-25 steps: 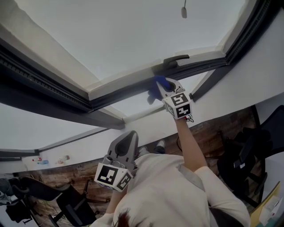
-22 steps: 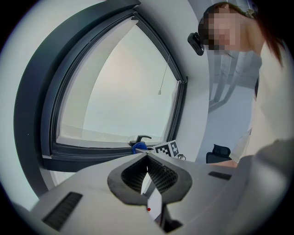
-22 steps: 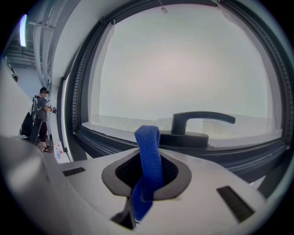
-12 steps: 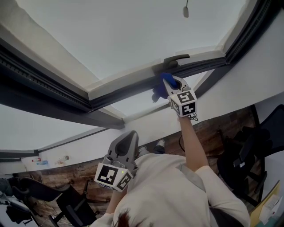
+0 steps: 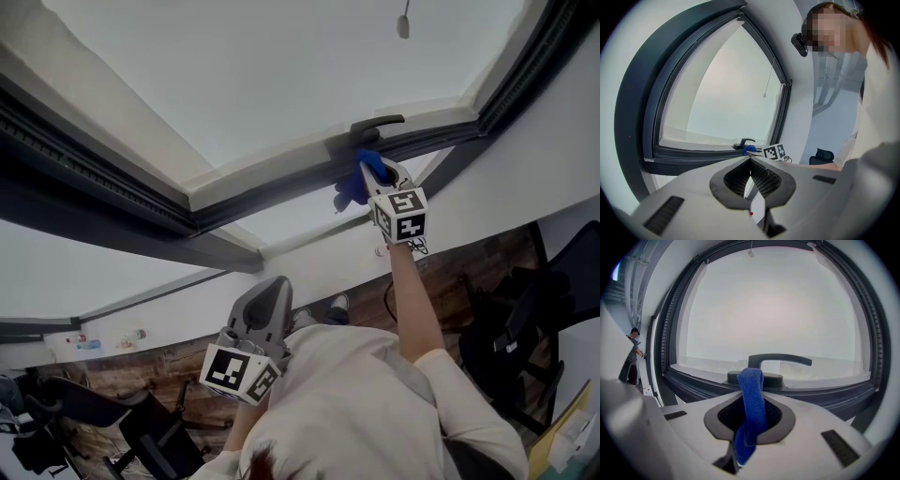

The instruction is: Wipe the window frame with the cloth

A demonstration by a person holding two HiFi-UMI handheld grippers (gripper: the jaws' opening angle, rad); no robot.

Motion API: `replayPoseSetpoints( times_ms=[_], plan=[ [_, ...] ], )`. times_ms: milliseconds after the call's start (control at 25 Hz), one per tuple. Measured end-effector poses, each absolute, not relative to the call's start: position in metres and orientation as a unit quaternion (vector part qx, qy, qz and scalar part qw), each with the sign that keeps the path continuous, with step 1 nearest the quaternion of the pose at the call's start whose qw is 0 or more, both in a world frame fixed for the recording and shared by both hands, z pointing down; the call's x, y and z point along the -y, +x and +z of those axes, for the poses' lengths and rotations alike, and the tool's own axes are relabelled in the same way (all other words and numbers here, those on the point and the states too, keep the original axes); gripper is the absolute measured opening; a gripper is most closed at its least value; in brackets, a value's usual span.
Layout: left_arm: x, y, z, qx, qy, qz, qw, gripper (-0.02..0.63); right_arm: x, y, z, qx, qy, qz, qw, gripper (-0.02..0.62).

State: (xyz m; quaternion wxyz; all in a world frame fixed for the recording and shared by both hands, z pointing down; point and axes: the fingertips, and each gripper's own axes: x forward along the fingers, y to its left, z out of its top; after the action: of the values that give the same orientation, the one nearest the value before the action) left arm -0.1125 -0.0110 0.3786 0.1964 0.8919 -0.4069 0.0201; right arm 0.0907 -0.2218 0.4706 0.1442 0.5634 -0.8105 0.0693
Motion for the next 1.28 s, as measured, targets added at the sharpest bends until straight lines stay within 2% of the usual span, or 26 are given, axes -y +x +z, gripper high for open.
replayPoseSetpoints(
  times_ms=[240, 360, 680, 880, 1080, 1280],
  plan=[
    [0.009, -0.122, 0.379, 0.39, 0.899, 0.019, 0.199, 0.009, 0.221, 0.09, 0.467, 0.791, 0.588, 0.09, 0.142, 0.049],
    [0.009, -0.133, 0.38, 0.382, 0.902, 0.025, 0.2, 0.009, 0.209, 0.069, 0.456, 0.795, 0.587, 0.103, 0.117, 0.049],
    [0.005, -0.172, 0.37, 0.373, 0.906, 0.032, 0.198, 0.009, 0.163, -0.093, 0.462, 0.862, 0.479, 0.133, 0.103, 0.049],
    [-0.001, -0.21, 0.37, 0.393, 0.898, 0.034, 0.196, 0.009, 0.152, -0.18, 0.454, 0.897, 0.414, 0.105, 0.111, 0.049],
    [-0.007, -0.25, 0.371, 0.421, 0.886, 0.031, 0.192, 0.009, 0.147, -0.247, 0.454, 0.917, 0.368, 0.081, 0.129, 0.049],
    [-0.015, -0.285, 0.376, 0.451, 0.869, 0.032, 0.199, 0.009, 0.14, -0.285, 0.477, 0.921, 0.345, 0.087, 0.156, 0.049]
  ],
)
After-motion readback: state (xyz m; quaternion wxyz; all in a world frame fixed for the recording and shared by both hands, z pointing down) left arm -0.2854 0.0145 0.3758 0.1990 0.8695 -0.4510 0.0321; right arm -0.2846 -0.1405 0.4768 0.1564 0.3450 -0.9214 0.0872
